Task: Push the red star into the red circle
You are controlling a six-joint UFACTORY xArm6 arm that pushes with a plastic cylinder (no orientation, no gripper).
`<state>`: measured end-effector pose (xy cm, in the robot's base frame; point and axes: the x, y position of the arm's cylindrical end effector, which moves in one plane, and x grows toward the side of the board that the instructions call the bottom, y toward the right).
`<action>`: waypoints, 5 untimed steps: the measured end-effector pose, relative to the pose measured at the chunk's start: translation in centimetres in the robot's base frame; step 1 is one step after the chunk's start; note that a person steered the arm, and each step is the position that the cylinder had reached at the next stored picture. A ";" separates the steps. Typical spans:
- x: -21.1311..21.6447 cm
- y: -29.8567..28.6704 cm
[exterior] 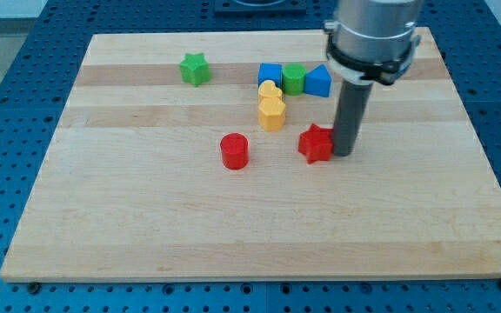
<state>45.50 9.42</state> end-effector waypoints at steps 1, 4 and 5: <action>-0.5 -1.2; -1.2 -6.5; -0.8 -8.9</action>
<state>44.66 0.49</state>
